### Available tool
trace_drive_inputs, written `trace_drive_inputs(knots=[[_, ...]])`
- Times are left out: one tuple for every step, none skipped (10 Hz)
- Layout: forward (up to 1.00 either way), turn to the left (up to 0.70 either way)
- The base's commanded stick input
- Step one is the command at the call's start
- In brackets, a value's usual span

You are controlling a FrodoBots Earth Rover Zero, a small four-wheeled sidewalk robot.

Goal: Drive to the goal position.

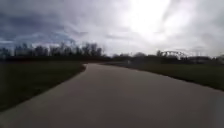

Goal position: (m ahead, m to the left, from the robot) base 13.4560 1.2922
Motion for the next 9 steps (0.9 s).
trace_drive_inputs(knots=[[1.0, 0.0], [1.0, 0.04], [1.0, 0.4], [1.0, 0.4], [1.0, 0.22], [1.0, 0.02], [1.0, 0.0], [1.0, 0.0], [1.0, 0.0]])
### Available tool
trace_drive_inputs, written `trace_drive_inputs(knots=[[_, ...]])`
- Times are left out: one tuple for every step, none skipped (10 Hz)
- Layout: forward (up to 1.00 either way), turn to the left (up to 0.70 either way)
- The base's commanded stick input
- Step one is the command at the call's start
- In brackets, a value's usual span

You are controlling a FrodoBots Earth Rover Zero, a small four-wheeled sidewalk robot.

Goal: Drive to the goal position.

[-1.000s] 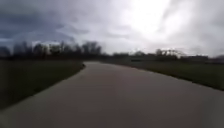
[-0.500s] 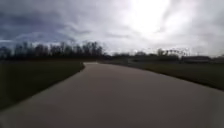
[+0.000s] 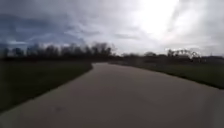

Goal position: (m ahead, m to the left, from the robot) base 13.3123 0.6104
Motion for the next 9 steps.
trace_drive_inputs(knots=[[1.0, 0.0], [1.0, -0.13], [1.0, -0.27], [1.0, -0.09], [1.0, 0.0], [1.0, 0.0], [1.0, 0.0], [1.0, 0.0], [1.0, 0.0]])
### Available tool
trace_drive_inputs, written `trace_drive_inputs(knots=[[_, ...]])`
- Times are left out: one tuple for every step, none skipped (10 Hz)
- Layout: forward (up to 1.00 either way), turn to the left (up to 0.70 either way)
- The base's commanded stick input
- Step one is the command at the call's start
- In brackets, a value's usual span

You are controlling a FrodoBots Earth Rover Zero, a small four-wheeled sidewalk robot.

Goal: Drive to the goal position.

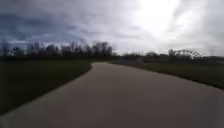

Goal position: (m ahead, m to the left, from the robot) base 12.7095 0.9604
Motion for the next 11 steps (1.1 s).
trace_drive_inputs(knots=[[1.0, 0.0], [1.0, 0.0], [1.0, 0.0], [1.0, 0.0], [1.0, 0.0], [1.0, 0.0], [1.0, 0.0], [1.0, 0.0], [1.0, 0.0], [1.0, 0.0], [1.0, 0.0]])
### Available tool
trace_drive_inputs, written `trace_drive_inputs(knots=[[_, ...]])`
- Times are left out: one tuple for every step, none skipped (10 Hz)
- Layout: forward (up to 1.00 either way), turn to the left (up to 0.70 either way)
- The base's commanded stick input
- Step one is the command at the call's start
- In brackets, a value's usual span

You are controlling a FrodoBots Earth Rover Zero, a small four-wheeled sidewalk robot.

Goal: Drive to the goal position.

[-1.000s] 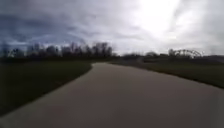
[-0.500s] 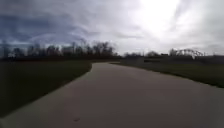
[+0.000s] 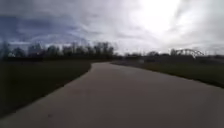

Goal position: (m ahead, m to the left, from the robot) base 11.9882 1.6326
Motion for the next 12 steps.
trace_drive_inputs(knots=[[1.0, 0.01], [1.0, 0.03], [1.0, 0.25], [1.0, 0.31], [1.0, 0.03], [1.0, 0.0], [1.0, 0.0], [1.0, 0.0], [1.0, 0.0], [1.0, 0.0], [1.0, -0.16], [1.0, -0.34]])
